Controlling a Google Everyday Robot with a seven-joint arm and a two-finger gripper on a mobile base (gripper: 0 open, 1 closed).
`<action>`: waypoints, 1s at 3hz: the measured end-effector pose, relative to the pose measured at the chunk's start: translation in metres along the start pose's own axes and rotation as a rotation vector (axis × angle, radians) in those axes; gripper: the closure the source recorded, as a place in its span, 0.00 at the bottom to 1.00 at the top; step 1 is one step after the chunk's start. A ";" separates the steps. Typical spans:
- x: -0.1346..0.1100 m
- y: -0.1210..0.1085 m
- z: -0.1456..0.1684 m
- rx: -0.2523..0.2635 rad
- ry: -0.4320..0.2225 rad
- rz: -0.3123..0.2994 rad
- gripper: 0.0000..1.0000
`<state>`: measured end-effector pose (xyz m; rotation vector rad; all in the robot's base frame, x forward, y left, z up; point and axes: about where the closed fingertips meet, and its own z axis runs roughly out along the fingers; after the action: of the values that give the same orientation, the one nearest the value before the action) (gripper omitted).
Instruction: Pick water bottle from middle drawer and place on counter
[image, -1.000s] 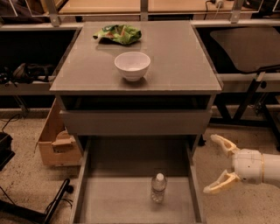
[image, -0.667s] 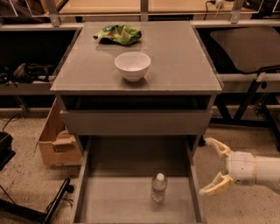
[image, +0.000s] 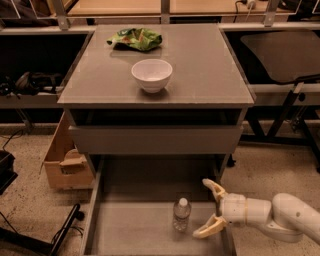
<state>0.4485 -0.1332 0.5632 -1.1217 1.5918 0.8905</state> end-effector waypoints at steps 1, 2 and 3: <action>0.062 -0.015 0.059 0.011 -0.045 0.057 0.00; 0.084 -0.030 0.081 0.017 -0.078 0.040 0.00; 0.092 -0.031 0.091 0.021 -0.096 0.017 0.18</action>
Offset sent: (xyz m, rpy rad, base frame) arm 0.0652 0.0511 -0.1380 0.1113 -0.0265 -0.0419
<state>0.4933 -0.0827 0.4493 -1.0369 1.5305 0.9228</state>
